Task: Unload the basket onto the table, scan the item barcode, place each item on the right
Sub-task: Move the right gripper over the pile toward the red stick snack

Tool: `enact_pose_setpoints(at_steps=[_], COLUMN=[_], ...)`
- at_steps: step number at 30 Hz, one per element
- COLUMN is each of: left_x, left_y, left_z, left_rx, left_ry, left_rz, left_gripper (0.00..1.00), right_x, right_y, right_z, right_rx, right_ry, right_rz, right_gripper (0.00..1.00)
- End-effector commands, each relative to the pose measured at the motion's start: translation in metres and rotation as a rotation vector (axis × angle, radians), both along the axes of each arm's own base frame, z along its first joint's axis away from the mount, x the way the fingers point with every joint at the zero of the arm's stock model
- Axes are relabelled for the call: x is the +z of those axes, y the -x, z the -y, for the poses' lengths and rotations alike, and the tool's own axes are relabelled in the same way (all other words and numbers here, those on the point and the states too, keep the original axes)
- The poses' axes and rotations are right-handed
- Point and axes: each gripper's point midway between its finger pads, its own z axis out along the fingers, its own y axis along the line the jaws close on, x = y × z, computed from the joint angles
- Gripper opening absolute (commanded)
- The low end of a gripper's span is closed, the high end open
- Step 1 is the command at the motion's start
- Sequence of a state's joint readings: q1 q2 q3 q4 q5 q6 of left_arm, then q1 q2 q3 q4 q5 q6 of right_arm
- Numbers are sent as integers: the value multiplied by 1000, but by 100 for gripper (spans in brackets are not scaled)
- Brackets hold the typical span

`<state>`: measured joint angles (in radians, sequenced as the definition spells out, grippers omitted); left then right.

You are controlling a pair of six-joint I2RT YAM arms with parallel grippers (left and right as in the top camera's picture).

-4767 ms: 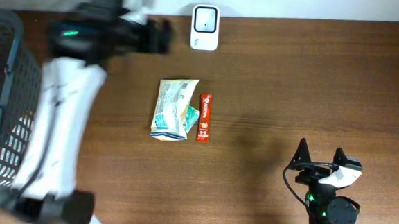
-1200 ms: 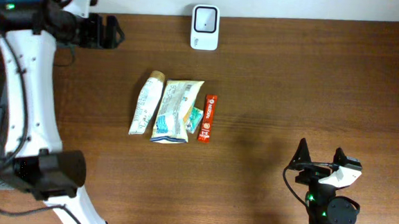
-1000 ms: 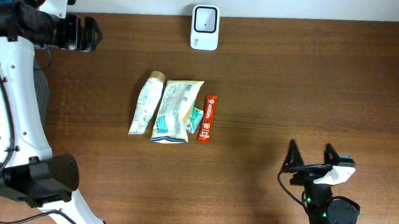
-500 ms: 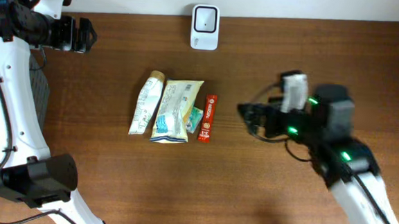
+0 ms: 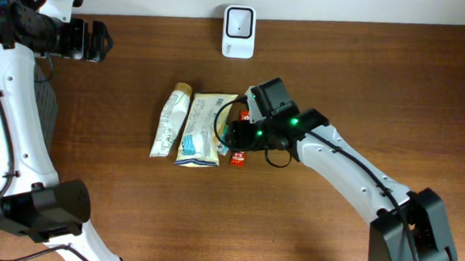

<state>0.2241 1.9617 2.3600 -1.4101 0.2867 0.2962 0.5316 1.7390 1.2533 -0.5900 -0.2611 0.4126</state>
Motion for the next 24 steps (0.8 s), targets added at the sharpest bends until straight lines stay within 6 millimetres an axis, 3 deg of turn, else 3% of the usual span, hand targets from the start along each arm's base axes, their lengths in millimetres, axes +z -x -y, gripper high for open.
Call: enact_pose_setpoints(at_steps=[1,3,7,11,15,16,20,22,24], left_x=[10,10,10,10,10,10,9,9,9], left_y=[3,3,3,3,3,3,3,3,3], left_z=[-1,-1,-1,-1,-1,-1,-1,-1,-1], left_rx=[-7,-7,-7,-7,-7,-7,-7,-7,-7], left_ry=[-12,-12,-12,-12,-12,-12,-11,-11,-12], left_rz=[27,27,27,27,27,27,26,26,26], left_gripper=[99,99,99,99,99,99,99,99,99], right_x=[-20,-35,-86,-89,-117,-120,-119,-109,-91], right_y=[-15,-10,-3,-10,1,4,7,5,2], right_z=[14,10,6,-4,-10,-12,-9,-5,10], right_rx=[-218,-256,-341,-340,-326,-319,-319,-329,-326], right_ry=[162,186,221,177,172,168,182,211,302], right_rz=[37,6,-106,-96,-187,-205,-222,-216,-184], right_gripper=[64,57,38,38,37,36,10,4,4])
